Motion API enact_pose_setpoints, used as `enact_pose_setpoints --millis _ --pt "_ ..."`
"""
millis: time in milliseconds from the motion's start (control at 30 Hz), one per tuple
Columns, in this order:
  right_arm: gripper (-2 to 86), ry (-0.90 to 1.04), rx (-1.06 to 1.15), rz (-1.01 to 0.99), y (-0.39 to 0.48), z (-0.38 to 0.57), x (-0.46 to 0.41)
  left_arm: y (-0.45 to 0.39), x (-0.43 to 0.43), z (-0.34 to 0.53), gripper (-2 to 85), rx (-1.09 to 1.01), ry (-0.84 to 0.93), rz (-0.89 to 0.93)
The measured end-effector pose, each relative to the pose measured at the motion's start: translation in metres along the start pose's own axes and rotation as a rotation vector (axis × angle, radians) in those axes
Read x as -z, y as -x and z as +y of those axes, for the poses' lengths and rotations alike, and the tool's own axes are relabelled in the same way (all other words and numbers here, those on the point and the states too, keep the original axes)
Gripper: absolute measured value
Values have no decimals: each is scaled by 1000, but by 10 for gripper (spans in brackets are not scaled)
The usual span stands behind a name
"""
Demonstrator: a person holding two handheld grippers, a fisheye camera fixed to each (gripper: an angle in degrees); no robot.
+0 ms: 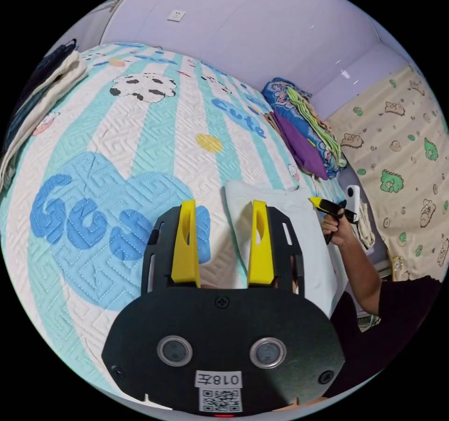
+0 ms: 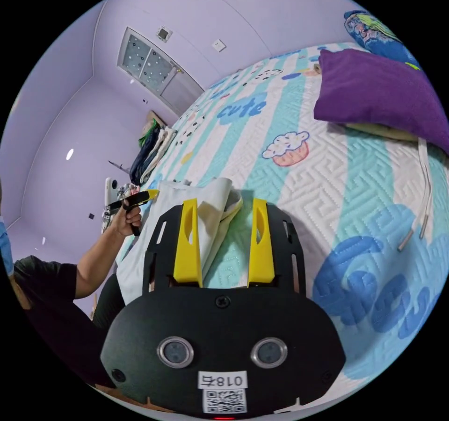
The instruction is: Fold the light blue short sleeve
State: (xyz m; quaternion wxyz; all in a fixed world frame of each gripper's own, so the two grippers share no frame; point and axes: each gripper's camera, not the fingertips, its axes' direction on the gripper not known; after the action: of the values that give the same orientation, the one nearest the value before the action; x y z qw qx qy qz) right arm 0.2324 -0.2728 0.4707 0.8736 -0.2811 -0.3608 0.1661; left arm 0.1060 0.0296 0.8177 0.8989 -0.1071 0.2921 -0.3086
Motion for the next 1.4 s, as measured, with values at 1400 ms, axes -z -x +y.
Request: enact_pose_setpoints --millis 1400 --pt "24 -433 441 305 161 154 17 -146 187 0 2 -496 -495 -47"
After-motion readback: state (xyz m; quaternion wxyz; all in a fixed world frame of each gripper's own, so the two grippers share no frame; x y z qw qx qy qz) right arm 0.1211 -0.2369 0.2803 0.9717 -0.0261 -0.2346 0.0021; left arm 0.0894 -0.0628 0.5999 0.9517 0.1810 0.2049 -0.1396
